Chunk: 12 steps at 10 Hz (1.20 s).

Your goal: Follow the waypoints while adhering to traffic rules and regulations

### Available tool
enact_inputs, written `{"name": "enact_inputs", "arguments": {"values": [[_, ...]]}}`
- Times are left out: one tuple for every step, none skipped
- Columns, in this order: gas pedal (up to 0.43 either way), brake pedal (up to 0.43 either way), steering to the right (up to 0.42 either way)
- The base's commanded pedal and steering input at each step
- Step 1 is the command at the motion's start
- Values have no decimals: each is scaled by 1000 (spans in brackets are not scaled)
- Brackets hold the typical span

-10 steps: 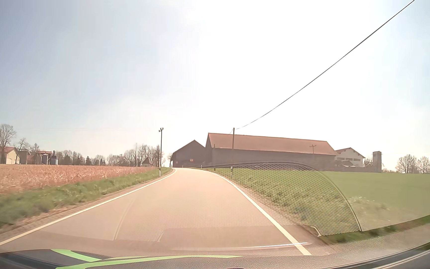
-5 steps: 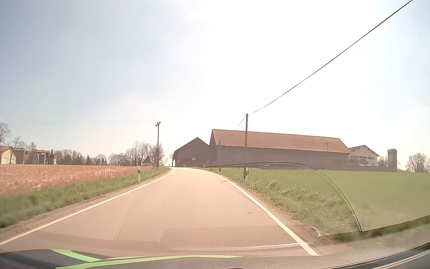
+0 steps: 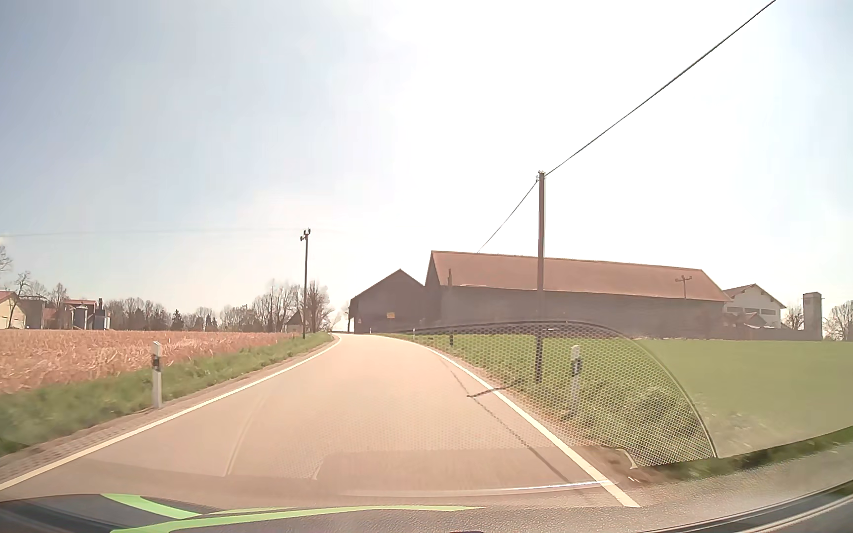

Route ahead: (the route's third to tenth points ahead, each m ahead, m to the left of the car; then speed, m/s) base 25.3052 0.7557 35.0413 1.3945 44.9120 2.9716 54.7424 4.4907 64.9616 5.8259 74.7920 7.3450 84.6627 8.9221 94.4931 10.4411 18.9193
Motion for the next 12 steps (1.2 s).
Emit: {"name": "enact_inputs", "arguments": {"values": [[150,0,-11],[150,0,-11],[150,0,-12],[150,0,-12],[150,0,-12],[150,0,-13],[138,0,-13],[130,0,-13],[118,0,-14],[118,0,-15],[118,0,-16],[118,0,-16]]}}
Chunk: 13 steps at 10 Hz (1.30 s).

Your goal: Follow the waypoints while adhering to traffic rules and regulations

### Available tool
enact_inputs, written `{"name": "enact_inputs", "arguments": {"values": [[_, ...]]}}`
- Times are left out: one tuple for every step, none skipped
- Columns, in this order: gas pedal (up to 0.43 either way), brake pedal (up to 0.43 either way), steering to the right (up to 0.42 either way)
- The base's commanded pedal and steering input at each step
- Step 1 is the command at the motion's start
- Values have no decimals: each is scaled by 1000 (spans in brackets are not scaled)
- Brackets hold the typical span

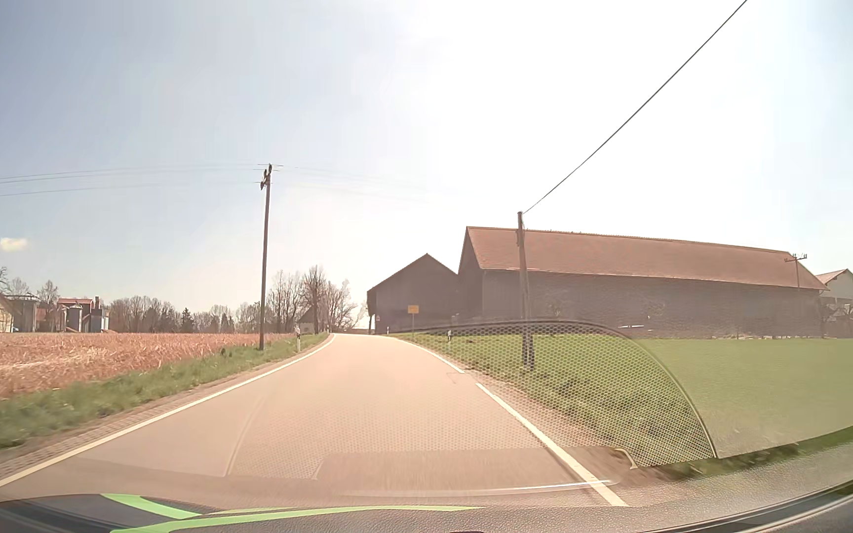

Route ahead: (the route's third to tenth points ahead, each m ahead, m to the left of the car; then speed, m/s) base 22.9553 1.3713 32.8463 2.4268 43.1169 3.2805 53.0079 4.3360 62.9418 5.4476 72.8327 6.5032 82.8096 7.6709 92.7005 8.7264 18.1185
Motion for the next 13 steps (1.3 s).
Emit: {"name": "enact_inputs", "arguments": {"values": [[118,0,-16],[118,0,-16],[118,0,-16],[118,0,-16],[118,0,-16],[118,0,-16],[87,0,-16],[79,0,-16],[28,0,-16],[0,0,-16],[0,0,-16],[0,0,-16],[0,0,-16]]}}
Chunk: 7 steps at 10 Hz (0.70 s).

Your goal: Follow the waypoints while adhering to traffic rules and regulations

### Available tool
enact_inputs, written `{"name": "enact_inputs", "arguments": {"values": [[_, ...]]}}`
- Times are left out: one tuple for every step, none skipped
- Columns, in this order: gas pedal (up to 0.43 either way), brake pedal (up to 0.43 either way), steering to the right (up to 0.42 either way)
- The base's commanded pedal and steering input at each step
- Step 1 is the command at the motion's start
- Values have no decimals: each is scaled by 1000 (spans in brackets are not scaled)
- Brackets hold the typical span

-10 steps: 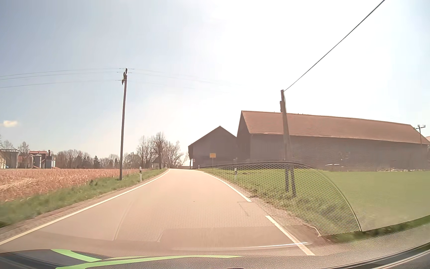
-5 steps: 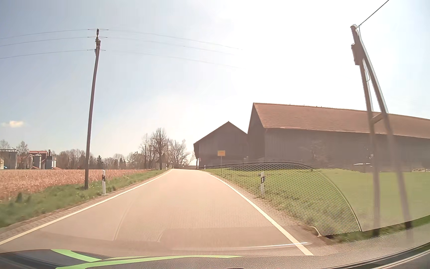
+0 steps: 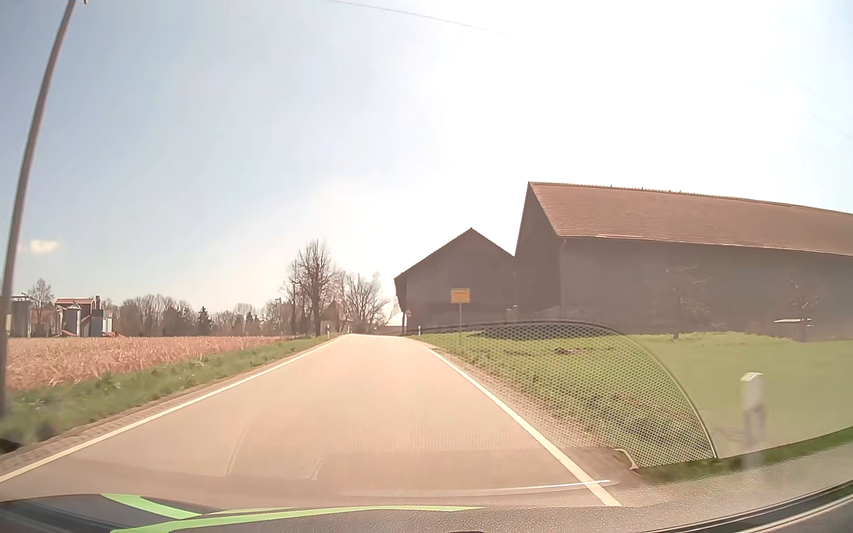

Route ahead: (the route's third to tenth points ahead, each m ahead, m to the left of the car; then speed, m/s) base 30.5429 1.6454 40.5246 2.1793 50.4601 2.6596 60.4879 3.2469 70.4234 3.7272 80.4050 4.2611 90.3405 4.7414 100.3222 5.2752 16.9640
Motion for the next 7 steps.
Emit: {"name": "enact_inputs", "arguments": {"values": [[0,0,-16],[0,0,-17],[0,0,-19],[0,0,-20],[0,0,-20],[0,0,-20],[0,0,-20]]}}
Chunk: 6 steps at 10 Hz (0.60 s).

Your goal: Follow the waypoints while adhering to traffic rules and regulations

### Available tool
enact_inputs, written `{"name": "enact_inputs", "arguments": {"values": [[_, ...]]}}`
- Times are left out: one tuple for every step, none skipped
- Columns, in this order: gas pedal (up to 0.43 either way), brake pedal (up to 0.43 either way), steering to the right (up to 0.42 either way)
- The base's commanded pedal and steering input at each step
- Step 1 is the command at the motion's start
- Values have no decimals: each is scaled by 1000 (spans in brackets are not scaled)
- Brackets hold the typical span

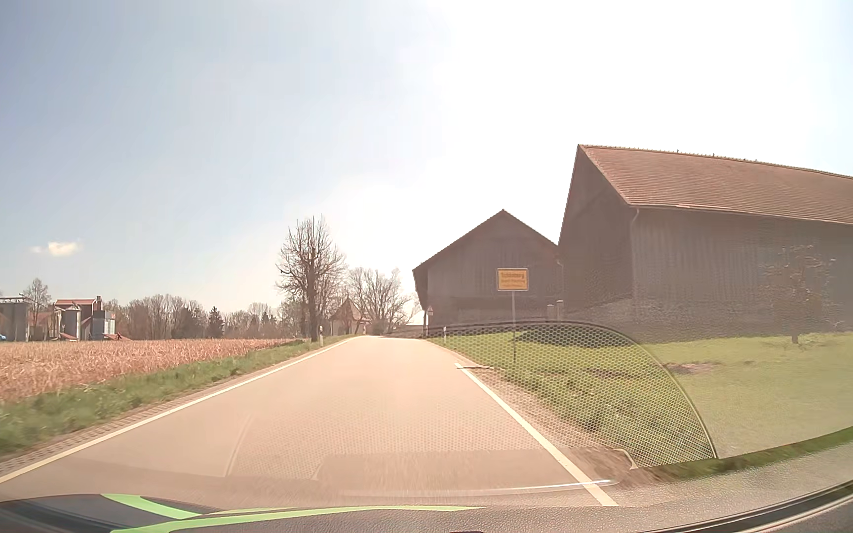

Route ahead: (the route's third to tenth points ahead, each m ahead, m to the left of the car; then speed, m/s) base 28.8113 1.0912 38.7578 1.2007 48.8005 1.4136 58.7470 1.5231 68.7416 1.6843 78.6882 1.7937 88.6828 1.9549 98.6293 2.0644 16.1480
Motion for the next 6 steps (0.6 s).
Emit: {"name": "enact_inputs", "arguments": {"values": [[0,0,-19],[0,0,-17],[0,0,-16],[0,0,-15],[0,0,-14],[0,0,-12]]}}
